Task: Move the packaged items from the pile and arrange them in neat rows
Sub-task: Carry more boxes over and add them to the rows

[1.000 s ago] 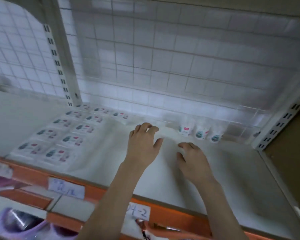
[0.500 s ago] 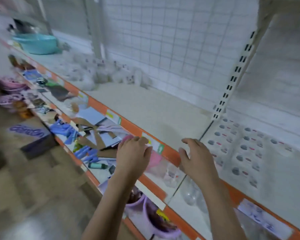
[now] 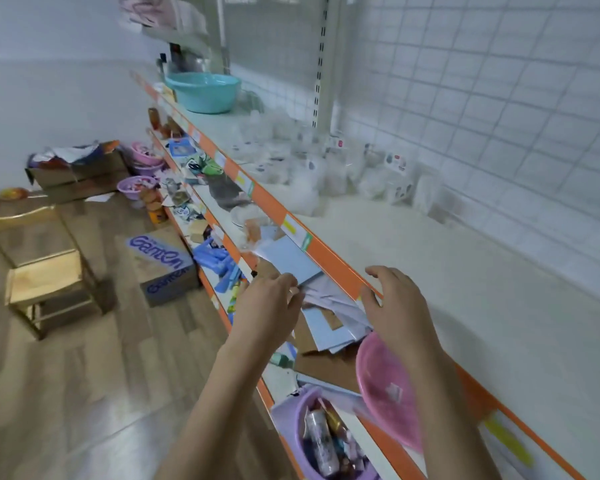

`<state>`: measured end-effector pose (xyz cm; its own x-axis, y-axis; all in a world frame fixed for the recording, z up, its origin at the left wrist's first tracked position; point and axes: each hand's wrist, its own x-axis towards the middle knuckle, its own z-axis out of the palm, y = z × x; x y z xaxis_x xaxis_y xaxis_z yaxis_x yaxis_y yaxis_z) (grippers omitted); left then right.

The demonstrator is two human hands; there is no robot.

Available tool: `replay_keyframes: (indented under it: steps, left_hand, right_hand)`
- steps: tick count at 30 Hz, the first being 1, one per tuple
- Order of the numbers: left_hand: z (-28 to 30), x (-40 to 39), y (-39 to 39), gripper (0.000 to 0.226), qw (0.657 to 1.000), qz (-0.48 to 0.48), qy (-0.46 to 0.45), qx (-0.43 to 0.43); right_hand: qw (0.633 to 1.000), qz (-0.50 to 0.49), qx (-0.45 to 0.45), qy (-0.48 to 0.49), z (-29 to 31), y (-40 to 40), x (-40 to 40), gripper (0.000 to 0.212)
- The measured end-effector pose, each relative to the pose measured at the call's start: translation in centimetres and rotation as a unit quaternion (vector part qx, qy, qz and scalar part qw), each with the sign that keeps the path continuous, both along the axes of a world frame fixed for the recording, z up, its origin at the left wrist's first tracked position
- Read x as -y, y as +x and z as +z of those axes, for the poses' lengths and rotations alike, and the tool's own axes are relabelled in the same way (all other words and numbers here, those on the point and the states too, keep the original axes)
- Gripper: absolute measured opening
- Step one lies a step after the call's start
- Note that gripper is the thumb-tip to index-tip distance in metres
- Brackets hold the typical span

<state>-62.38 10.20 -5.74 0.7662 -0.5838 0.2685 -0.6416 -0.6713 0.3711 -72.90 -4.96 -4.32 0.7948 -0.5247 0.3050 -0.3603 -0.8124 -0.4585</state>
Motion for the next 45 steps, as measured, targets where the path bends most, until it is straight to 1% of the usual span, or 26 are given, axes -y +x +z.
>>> replay_keyframes:
  steps: [3, 5, 9, 15, 19, 23, 25, 26, 29, 31, 33, 36, 38, 40, 42, 45]
  left_hand:
    - [1.0, 0.5, 6.4, 0.031, 1.0, 0.01, -0.005, -0.006]
    - [1.4, 0.5, 10.2, 0.031, 1.0, 0.022, -0.015, -0.008]
    - [0.5, -0.3, 15.8, 0.028, 0.999, 0.039, -0.014, -0.027]
    - [-1.3, 0.2, 24.8, 0.028, 0.997, 0.051, 0.0, -0.06]
    - [-0.8, 2.5, 31.4, 0.028, 0.998, 0.005, -0.007, -0.063]
    - [0.2, 4.8, 37.1, 0.03, 0.996, -0.065, -0.018, -0.049]
    - [1.0, 6.2, 39.3, 0.031, 0.994, -0.094, -0.034, -0.045]
    - [1.5, 7.1, 40.0, 0.032, 0.992, -0.112, -0.041, -0.042]
    - [3.0, 10.3, 41.2, 0.032, 0.981, -0.176, -0.072, -0.029]
    - [3.8, 12.7, 41.0, 0.035, 0.97, -0.225, -0.089, -0.022]
    - [4.2, 15.0, 40.0, 0.046, 0.954, -0.287, -0.084, -0.027]
    - [3.9, 17.5, 38.1, 0.079, 0.93, -0.366, -0.011, -0.035]
    - [3.2, 18.3, 36.8, 0.093, 0.924, -0.381, 0.039, -0.005]
    - [2.2, 18.6, 36.2, 0.097, 0.927, -0.37, 0.048, 0.035]
    - [1.4, 18.6, 36.1, 0.096, 0.934, -0.354, 0.014, 0.038]
    - [0.4, 18.1, 36.6, 0.087, 0.934, -0.347, -0.079, 0.009]
  right_hand:
    - [1.0, 0.001, 0.016, 0.002, 0.3, 6.2, 1.0, 0.034]
    - [1.0, -0.002, 0.02, 0.001, 0.5, 10.1, 1.6, 0.034]
    - [0.999, -0.024, -0.025, 0.016, 0.3, 16.2, 2.6, 0.037]
    - [0.993, -0.084, -0.078, 0.021, 0.2, 24.0, 4.5, 0.048]
    - [0.984, -0.148, -0.1, 0.023, -0.1, 28.3, 4.8, 0.063]
    - [0.962, -0.215, -0.162, 0.037, -0.6, 31.6, 3.8, 0.093]
    - [0.948, -0.259, -0.182, 0.033, -0.9, 32.3, 3.4, 0.097]
    - [0.939, -0.289, -0.18, 0.038, -0.9, 32.3, 3.3, 0.095]
    - [0.912, -0.37, -0.163, 0.06, -0.9, 31.0, 3.9, 0.075]
    - [0.897, -0.411, -0.15, 0.07, -1.1, 29.2, 4.4, 0.07]
    - [0.88, -0.454, -0.123, 0.07, -1.1, 27.5, 4.2, 0.069]
    - [0.857, -0.509, -0.063, 0.051, -1.2, 25.5, 3.4, 0.069]
    - [0.847, -0.529, -0.029, 0.043, -1.3, 24.6, 2.9, 0.067]
    - [0.842, -0.538, -0.012, 0.037, -1.6, 23.9, 2.5, 0.067]
    - [0.84, -0.541, -0.002, 0.034, -1.8, 23.5, 2.2, 0.067]
    - [0.842, -0.537, 0.024, 0.047, -2.0, 23.4, 2.0, 0.068]
